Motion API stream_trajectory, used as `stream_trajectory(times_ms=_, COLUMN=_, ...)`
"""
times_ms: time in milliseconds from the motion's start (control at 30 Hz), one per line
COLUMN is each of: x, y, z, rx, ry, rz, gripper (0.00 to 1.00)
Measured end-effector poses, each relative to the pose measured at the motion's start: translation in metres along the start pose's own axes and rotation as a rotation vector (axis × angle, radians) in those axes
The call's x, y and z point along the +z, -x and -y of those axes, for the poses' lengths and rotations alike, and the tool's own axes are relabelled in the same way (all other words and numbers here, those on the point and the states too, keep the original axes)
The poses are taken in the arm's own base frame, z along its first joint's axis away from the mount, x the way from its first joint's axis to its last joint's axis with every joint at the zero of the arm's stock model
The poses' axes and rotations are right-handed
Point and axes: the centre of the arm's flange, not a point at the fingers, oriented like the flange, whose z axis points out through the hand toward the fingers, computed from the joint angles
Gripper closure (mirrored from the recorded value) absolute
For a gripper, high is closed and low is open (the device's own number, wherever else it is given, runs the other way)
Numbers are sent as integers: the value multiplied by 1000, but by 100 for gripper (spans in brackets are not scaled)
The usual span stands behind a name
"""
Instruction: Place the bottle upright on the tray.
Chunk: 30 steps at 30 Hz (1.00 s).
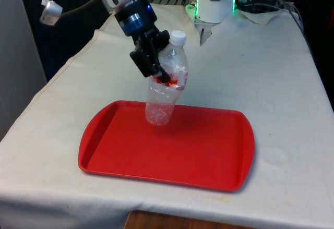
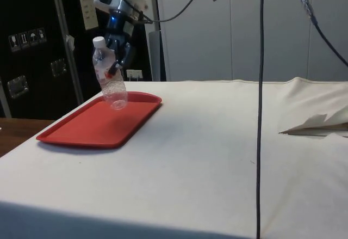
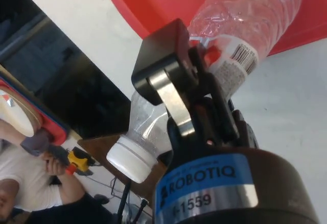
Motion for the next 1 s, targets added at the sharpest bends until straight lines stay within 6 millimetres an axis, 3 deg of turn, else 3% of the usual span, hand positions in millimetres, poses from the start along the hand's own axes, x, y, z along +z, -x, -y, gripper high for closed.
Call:
stream_trajectory(times_ms=500, x=4, y=27, z=-7, rx=2, ry=-2, rz=-81, gripper=100)
stream_trajectory(times_ms=1000, x=21, y=52, z=-13, rx=26, ry=-16, rz=-164, gripper=100)
